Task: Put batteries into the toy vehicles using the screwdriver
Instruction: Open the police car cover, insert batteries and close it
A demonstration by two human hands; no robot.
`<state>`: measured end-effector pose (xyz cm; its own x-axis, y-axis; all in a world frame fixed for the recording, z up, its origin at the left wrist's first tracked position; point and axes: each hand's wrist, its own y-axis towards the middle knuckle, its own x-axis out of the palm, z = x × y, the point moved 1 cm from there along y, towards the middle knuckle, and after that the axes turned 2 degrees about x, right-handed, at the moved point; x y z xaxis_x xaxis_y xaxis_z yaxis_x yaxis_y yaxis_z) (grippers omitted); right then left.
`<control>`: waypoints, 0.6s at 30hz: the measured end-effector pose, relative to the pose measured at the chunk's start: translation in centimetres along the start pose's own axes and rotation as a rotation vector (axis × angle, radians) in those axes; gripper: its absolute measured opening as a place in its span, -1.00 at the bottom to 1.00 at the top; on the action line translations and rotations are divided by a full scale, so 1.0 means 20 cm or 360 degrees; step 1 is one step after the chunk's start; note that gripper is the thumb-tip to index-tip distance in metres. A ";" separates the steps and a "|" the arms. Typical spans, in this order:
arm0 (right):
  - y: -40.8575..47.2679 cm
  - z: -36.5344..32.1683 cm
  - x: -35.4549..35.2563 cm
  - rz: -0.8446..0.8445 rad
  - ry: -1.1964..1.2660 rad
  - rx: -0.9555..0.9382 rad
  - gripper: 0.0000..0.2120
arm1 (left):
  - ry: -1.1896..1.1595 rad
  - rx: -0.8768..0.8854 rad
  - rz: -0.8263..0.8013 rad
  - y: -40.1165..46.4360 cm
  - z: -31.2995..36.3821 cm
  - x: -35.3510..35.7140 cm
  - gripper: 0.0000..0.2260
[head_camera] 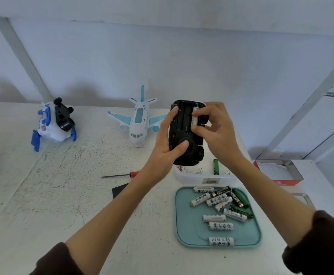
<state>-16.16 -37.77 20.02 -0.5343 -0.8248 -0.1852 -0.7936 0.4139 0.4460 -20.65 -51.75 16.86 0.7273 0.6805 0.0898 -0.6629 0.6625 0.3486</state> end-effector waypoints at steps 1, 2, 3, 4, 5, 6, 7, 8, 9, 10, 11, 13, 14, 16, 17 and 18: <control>0.00 0.00 0.00 0.0005 0.0008 -0.0006 -0.80 | 0.0004 -0.0003 0.0000 0.00 0.00 0.00 -0.45; -0.01 0.01 0.00 0.0017 0.0005 -0.0019 -0.79 | 0.0004 -0.0006 -0.0002 -0.01 0.00 0.00 -0.45; -0.01 0.01 0.00 0.0032 -0.0005 -0.0034 -0.77 | 0.0002 -0.0009 -0.0010 -0.01 -0.01 0.01 -0.46; -0.01 0.01 0.00 0.0043 -0.0029 -0.0041 -0.75 | 0.0000 -0.0011 -0.0018 -0.01 -0.01 0.01 -0.46; -0.01 0.01 0.00 0.0034 -0.0069 -0.0042 -0.76 | -0.0007 -0.0014 -0.0021 -0.01 -0.01 0.01 -0.47; -0.02 0.01 0.00 0.0008 -0.0134 -0.0040 -0.79 | -0.0022 -0.0021 -0.0023 -0.01 -0.01 0.02 -0.46; -0.02 0.00 -0.01 -0.0031 -0.0226 -0.0035 -0.81 | -0.0037 -0.0027 -0.0026 -0.01 -0.01 0.02 -0.46; -0.02 0.00 -0.02 -0.0082 -0.0310 -0.0017 -0.81 | -0.0042 -0.0030 -0.0031 -0.01 -0.02 0.02 -0.45; -0.03 0.00 -0.04 -0.0136 -0.0357 0.0019 -0.80 | -0.0039 -0.0033 -0.0039 -0.02 -0.03 0.02 -0.45; -0.03 -0.01 -0.06 -0.0182 -0.0373 0.0061 -0.76 | -0.0027 -0.0034 -0.0045 -0.02 -0.04 0.01 -0.45; -0.05 -0.02 -0.08 -0.0213 -0.0400 0.0069 -0.72 | -0.0013 -0.0034 -0.0046 -0.02 -0.05 0.01 -0.46; -0.09 -0.04 -0.12 -0.0169 -0.0619 -0.0130 -0.65 | 0.0029 -0.0021 -0.0036 -0.02 -0.07 0.01 -0.45; -0.13 -0.05 -0.14 -0.0122 -0.0774 -0.0299 -0.67 | 0.0048 -0.0016 -0.0032 -0.02 -0.07 0.01 -0.45; -0.23 -0.06 -0.17 -0.0105 -0.0951 -0.0519 -0.77 | 0.0053 -0.0029 -0.0026 -0.03 -0.08 0.01 -0.45; -0.28 -0.06 -0.18 -0.0189 -0.0978 -0.0537 -0.83 | 0.0056 -0.0034 -0.0023 -0.03 -0.09 0.01 -0.46; -0.34 -0.04 -0.19 -0.0332 -0.1010 -0.0532 -0.88 | 0.0083 -0.0031 -0.0015 -0.03 -0.09 0.01 -0.45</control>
<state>-8.47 -37.85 18.40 -0.5280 -0.4507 -0.7198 -0.8202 0.0506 0.5699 -20.36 -51.46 15.00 0.7238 0.6890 0.0376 -0.6596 0.6748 0.3312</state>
